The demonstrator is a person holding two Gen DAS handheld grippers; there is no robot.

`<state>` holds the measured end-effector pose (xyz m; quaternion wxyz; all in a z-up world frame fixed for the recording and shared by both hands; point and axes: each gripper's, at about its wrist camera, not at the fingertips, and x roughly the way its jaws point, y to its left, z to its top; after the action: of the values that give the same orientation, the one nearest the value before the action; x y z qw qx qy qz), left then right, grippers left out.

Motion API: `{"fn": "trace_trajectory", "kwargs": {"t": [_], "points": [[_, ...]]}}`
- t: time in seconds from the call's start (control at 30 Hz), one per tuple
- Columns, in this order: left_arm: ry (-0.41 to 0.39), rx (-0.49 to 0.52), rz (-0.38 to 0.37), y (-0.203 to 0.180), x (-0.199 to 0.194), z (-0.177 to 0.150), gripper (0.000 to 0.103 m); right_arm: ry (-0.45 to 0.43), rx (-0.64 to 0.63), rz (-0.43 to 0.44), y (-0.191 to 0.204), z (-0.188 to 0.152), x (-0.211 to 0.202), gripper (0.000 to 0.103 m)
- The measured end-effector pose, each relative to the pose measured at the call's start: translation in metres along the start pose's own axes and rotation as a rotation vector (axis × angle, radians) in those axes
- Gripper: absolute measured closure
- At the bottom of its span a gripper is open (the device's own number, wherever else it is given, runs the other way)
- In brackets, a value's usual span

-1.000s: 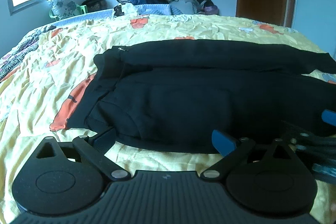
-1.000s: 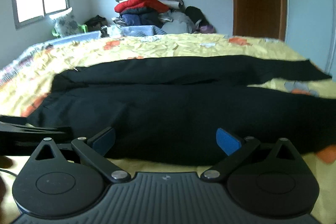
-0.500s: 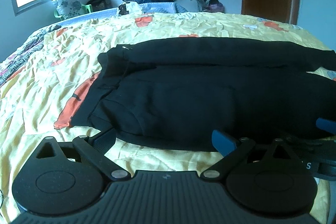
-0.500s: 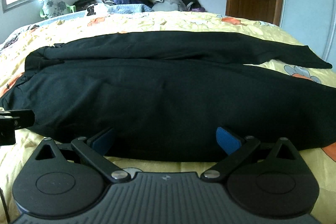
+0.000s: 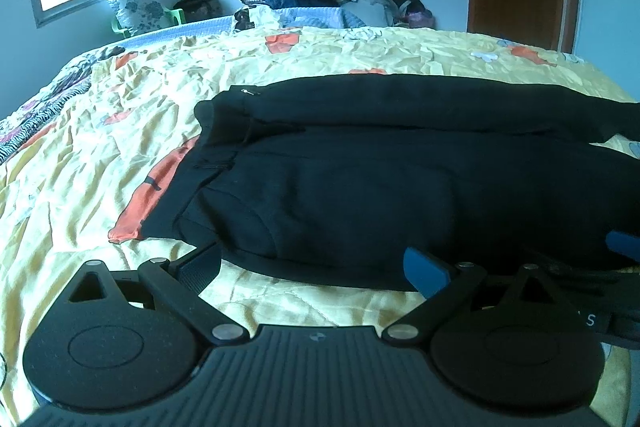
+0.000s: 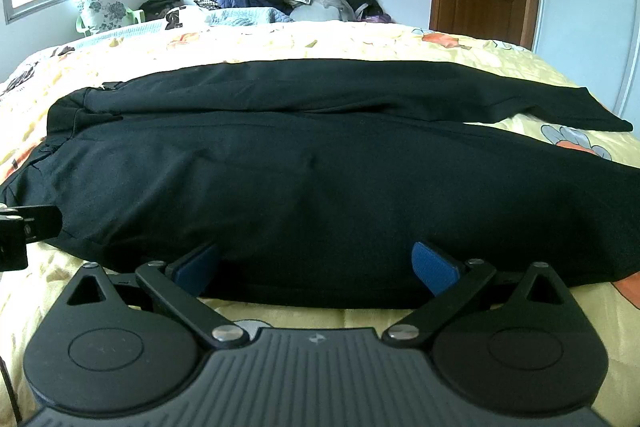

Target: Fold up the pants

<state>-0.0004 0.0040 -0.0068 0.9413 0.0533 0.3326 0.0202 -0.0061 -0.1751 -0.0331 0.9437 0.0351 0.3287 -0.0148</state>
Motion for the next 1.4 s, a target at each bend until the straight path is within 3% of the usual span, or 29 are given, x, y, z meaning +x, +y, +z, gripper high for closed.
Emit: {"fn": "trace_trajectory", "kwargs": {"t": [1.4], "points": [[-0.025,-0.005,0.007,0.005,-0.003,0.001,0.003,-0.001,-0.001,0.0,0.0,0.0,0.0,0.0]]}}
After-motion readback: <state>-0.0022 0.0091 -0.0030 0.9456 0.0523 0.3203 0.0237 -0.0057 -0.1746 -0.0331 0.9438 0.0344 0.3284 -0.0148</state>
